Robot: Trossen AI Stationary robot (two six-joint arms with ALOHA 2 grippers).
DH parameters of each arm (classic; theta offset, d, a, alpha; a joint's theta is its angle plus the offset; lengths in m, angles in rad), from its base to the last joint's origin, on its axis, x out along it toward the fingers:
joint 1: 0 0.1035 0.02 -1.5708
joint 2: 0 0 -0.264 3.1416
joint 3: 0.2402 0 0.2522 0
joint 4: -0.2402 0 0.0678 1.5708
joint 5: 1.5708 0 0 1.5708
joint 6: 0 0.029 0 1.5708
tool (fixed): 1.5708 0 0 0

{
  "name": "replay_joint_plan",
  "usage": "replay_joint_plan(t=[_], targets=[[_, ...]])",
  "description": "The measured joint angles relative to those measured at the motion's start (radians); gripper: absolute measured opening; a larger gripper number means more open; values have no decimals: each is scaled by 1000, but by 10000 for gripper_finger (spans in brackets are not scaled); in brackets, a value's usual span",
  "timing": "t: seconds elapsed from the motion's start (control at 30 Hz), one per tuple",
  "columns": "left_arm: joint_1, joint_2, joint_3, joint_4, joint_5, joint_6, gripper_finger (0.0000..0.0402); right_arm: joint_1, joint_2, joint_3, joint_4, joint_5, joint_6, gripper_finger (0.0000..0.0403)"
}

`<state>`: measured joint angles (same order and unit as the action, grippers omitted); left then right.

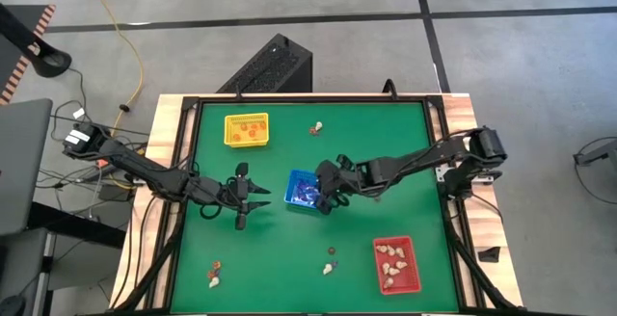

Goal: Sort Halloween decoration
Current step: Put the witch hat toy into the blue bin, then put the pumpkin toy into the yellow bin

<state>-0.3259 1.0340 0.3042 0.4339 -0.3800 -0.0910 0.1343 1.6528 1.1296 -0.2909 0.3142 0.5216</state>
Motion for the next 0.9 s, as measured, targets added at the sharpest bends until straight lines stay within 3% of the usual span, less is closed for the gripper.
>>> replay_joint_plan(t=[0.23, 0.37, 0.47, 0.63, 0.73, 0.9], targets=[[-1, 0, 1, -15, 24, -70, 128, 42, -44, 42, -102, -10, -7, 161], [-36, -22, 73, -187, 225, -213, 128, 126, -63, 39, -155, 56, -13, 163], [-105, -19, 195, -439, 305, -356, 128, 190, -67, 40, -158, 158, -46, 159], [-289, 65, 433, -847, 279, -645, 128, 254, -63, 39, -123, 236, -81, 153], [-385, 138, 521, -951, 246, -831, 128, 279, -63, 39, -103, 257, -96, 152], [-481, 257, 539, -997, 272, -1158, 128, 307, -62, 39, -99, 257, -96, 152]])
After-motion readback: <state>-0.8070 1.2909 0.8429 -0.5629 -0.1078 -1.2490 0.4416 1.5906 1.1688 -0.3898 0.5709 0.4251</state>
